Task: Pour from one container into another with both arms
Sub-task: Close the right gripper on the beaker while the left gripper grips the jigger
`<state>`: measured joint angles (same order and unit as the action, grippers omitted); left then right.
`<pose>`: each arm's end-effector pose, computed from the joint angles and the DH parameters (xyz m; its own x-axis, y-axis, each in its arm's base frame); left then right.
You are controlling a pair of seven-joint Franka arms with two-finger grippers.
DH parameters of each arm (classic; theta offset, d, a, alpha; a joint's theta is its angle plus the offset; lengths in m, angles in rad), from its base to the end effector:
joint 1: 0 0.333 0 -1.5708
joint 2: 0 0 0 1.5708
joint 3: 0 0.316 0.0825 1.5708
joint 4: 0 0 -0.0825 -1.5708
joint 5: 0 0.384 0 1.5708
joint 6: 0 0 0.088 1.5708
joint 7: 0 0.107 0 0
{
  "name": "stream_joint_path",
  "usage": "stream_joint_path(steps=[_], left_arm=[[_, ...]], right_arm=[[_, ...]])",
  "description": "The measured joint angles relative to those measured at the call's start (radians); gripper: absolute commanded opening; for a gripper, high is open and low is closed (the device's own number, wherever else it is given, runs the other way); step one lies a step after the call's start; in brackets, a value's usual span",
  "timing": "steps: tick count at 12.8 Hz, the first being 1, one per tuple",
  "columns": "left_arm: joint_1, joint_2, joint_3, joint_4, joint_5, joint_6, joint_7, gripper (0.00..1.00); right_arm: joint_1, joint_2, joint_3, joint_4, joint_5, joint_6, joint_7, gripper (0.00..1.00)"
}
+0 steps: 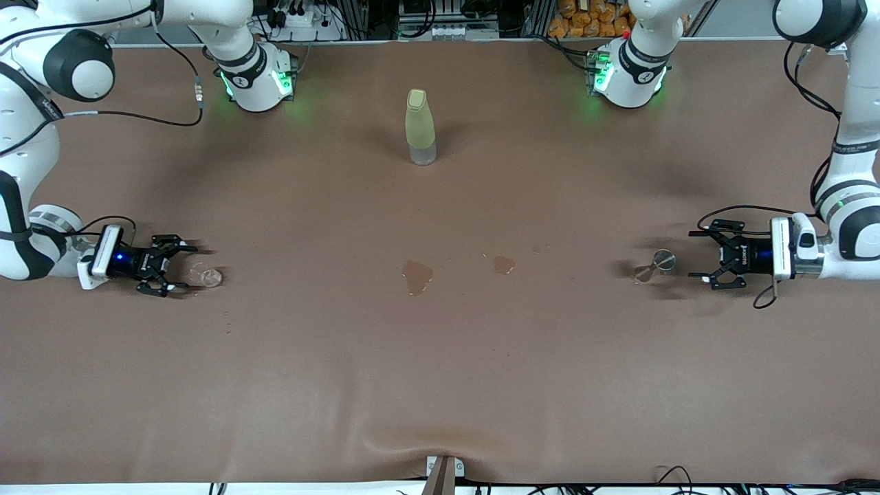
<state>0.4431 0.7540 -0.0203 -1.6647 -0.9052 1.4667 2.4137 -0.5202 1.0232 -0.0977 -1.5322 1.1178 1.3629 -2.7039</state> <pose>0.5749 0.1600 0.1703 0.0826 -0.3325 0.9395 -0.9845 0.1191 0.1287 0.5399 -0.2421 0.0627 -0.0356 0.1419 0.9892 0.9965 -0.0692 0.0458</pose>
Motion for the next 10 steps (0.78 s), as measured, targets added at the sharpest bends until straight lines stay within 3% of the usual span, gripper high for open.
stream_joint_path(steps=[10], left_arm=[[-0.015, 0.137, -0.002, 0.01, -0.154, 0.0, 0.137, 1.0]], right_arm=[[0.013, 0.036, 0.018, 0.021, 0.036, -0.001, 0.0, 1.0]])
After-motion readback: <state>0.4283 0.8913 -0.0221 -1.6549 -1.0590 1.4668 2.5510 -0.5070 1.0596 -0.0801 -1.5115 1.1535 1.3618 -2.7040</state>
